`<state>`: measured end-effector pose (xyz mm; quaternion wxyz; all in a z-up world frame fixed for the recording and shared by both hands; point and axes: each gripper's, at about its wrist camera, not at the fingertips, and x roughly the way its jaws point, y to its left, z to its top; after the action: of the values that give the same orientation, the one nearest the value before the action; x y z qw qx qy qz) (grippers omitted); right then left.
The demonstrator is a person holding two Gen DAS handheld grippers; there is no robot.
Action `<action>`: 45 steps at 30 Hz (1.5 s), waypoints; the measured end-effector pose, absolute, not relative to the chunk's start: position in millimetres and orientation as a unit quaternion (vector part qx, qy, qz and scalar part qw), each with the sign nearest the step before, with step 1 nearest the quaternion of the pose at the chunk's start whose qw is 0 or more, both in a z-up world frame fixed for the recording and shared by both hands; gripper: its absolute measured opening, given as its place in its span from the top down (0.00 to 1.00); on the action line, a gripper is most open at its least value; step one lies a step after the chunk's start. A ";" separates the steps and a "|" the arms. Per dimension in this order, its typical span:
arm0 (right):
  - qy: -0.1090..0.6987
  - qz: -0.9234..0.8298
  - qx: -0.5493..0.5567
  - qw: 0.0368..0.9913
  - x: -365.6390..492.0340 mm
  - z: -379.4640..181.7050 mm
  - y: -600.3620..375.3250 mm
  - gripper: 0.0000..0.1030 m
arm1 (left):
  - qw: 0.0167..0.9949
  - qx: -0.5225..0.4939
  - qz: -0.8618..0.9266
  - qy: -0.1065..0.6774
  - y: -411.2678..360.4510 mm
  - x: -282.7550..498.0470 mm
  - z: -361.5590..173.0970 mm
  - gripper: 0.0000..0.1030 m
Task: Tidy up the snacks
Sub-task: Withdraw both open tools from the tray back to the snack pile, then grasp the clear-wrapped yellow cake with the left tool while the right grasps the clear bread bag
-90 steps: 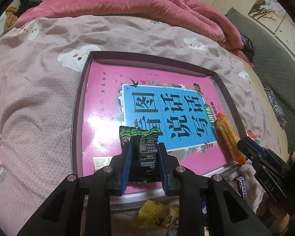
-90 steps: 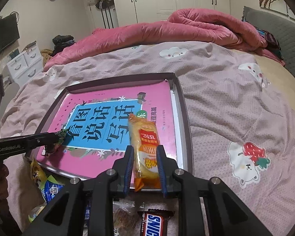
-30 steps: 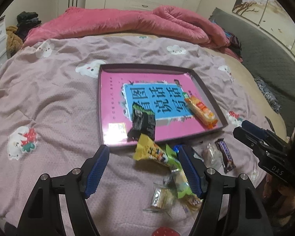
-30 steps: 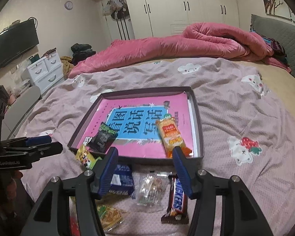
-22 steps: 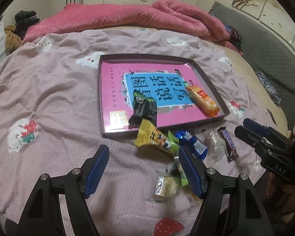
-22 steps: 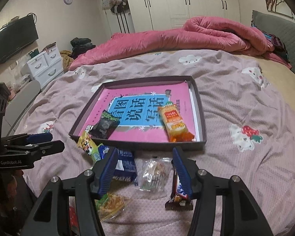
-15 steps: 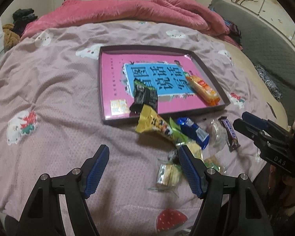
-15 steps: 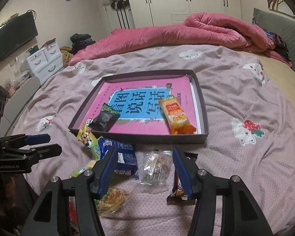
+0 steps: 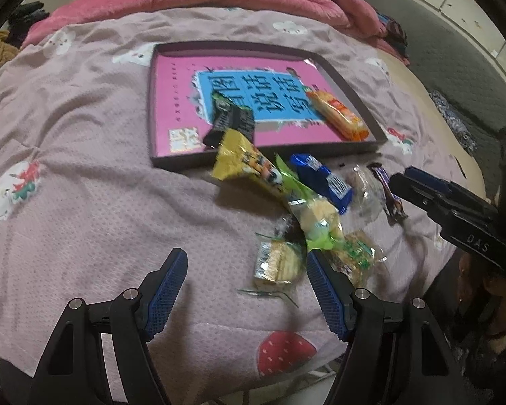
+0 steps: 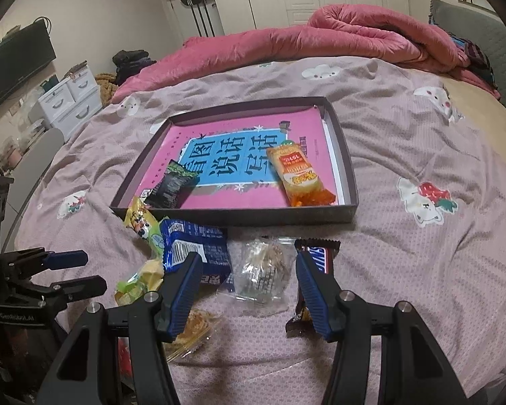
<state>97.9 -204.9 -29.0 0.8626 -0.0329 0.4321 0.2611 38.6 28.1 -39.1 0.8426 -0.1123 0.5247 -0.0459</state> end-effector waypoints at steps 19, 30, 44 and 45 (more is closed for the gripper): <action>0.494 0.254 -0.012 0.831 126.4 -72.7 -194.8 0.51 | 0.822 -0.124 -0.063 0.553 13.1 47.4 -68.9 0.28; 0.482 0.254 -0.010 0.839 128.0 -74.1 -197.8 0.58 | 0.821 -0.109 -0.067 0.556 3.9 55.3 -78.7 0.44; 0.455 0.274 -0.009 0.847 114.5 -55.8 -201.0 0.58 | 0.823 -0.132 -0.077 0.548 14.9 54.8 -77.7 0.66; 0.454 0.274 -0.010 0.847 114.1 -55.5 -200.7 0.58 | 0.824 -0.134 -0.078 0.546 15.7 53.4 -75.1 0.66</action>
<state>114.1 -200.7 -55.5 0.8474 -0.0101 0.4544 0.2743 53.4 15.7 -75.1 0.8236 -0.1337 0.5458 -0.0776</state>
